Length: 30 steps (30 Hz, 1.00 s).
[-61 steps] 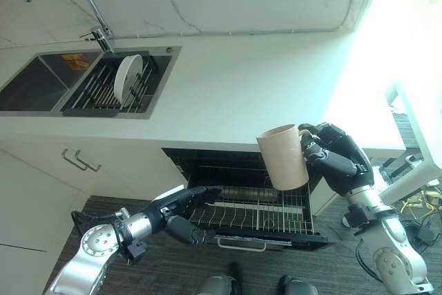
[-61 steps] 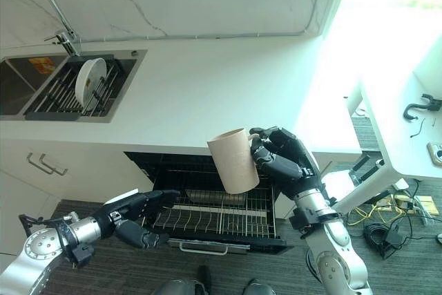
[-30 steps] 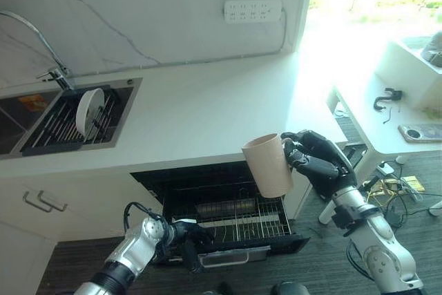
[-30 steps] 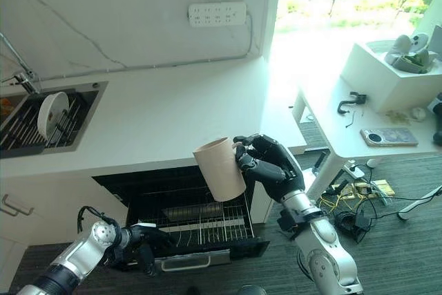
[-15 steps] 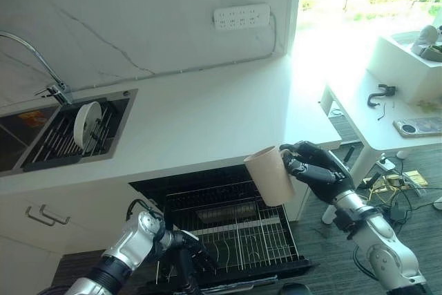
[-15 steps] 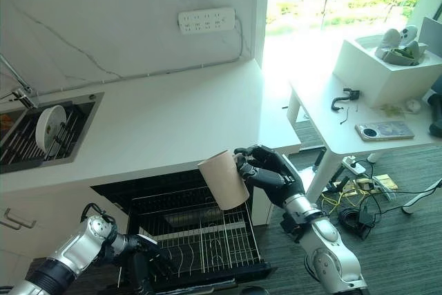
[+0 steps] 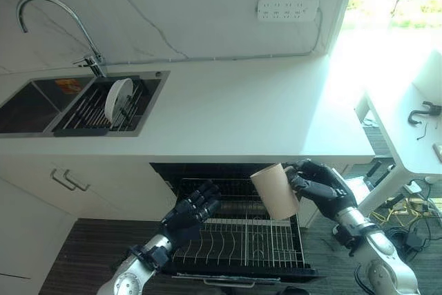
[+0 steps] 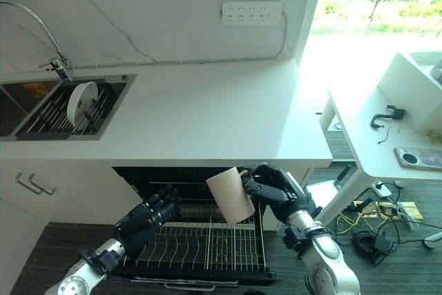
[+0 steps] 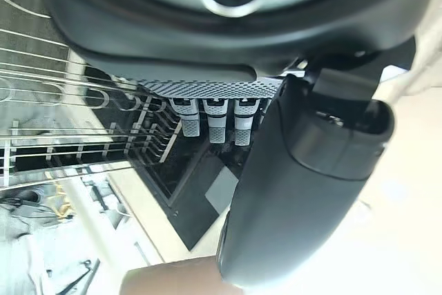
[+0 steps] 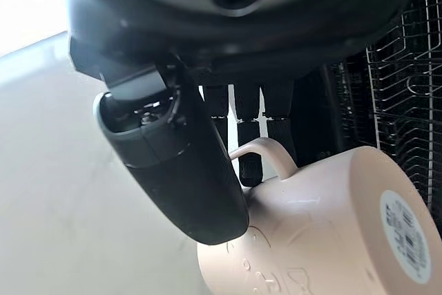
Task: Place the dishes in the dishwasher.
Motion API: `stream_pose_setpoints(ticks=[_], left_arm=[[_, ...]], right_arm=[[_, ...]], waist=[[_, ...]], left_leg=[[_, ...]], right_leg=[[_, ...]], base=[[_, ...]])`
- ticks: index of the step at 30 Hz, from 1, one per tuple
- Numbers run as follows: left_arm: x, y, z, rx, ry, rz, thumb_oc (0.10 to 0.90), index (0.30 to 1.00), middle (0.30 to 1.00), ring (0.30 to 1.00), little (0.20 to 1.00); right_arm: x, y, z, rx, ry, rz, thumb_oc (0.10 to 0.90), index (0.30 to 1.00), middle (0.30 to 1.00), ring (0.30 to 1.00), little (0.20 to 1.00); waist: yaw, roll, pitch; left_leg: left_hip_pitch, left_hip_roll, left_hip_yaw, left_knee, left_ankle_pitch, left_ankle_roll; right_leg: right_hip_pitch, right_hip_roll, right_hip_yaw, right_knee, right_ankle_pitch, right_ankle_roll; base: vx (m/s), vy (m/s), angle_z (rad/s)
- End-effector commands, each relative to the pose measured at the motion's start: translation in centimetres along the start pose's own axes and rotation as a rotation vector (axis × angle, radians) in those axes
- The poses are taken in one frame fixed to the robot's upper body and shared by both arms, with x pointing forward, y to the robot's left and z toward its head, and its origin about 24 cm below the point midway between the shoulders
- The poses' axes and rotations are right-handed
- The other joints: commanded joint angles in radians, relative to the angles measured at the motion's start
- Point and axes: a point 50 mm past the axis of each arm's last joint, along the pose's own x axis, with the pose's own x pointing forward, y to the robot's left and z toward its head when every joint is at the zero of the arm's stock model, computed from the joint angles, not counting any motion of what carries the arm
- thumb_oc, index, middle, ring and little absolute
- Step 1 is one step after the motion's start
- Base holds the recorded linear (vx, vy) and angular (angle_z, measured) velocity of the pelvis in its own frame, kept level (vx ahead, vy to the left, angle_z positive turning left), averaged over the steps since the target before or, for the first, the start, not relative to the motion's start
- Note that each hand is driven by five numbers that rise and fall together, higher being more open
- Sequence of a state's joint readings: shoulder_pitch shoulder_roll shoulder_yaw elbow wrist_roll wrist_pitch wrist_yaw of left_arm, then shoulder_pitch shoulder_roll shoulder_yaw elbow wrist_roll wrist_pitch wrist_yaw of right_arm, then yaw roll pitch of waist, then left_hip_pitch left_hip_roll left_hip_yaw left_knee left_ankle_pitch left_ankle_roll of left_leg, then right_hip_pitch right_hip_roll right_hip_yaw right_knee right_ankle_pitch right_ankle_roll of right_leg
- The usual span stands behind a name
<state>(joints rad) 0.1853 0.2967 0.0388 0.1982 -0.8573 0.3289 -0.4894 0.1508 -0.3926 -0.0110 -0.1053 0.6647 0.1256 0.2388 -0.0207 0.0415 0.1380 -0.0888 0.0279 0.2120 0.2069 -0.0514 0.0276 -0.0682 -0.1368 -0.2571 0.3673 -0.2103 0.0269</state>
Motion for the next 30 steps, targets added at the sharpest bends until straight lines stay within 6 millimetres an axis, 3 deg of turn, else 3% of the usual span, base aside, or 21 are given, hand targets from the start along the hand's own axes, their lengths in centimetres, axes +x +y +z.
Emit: stream_pose_setpoints(ticks=[1,9,14,20,30], left_arm=[[0.8,-1.0,3.5,0.09,-0.157,-0.008,0.8,0.9,0.9,0.9,0.9],[0.5,0.9,1.5,0.02,-0.119,0.212,0.8,0.9,0.9,0.9,0.9],[0.8,1.1,0.5,-0.024,-0.072,0.256,0.8,0.9,0.9,0.9,0.9],[1.0,1.1,0.0,-0.03,-0.037,0.26,0.8,0.9,0.9,0.9,0.9],[1.8,0.1,0.1,-0.016,-0.005,0.213,0.8,0.9,0.9,0.9,0.9]], right_arm=[[1.2,1.4,5.6,-0.118,-0.252,0.07,0.4,0.3,0.3,0.3,0.3],[1.4,0.3,3.1,-0.133,-0.147,-0.03,0.4,0.3,0.3,0.3,0.3],[1.9,-1.7,0.0,-0.185,-0.012,-0.173,0.4,0.3,0.3,0.3,0.3],[2.6,-3.0,-2.9,-0.106,0.083,-0.298,0.4,0.3,0.3,0.3,0.3],[4.1,-5.4,-2.8,-0.107,0.098,-0.462,0.4,0.3,0.3,0.3,0.3]], waist=[[0.002,-0.018,-0.015],[0.007,-0.033,-0.006],[0.02,-0.036,0.01],[0.047,-0.029,0.038],[0.089,0.004,0.085]], left_leg=[[0.042,0.048,-0.014,0.093,-0.207,-0.055],[0.047,0.05,-0.009,0.093,-0.207,-0.054],[0.05,0.054,-0.011,0.093,-0.202,-0.056],[0.044,0.047,-0.03,0.093,-0.191,-0.057],[0.007,0.028,-0.07,0.093,-0.17,-0.051]], right_leg=[[0.022,0.009,0.008,-0.067,-0.02,0.065],[0.023,0.01,0.006,-0.067,-0.014,0.068],[0.028,0.007,-0.005,-0.067,-0.007,0.069],[0.024,-0.001,-0.016,-0.067,0.011,0.073],[-0.009,-0.014,-0.024,-0.067,0.044,0.078]], base=[[0.0,0.0,0.0],[0.0,0.0,0.0],[0.03,-0.016,0.01],[0.03,-0.019,0.06],[-0.01,-0.005,0.09]])
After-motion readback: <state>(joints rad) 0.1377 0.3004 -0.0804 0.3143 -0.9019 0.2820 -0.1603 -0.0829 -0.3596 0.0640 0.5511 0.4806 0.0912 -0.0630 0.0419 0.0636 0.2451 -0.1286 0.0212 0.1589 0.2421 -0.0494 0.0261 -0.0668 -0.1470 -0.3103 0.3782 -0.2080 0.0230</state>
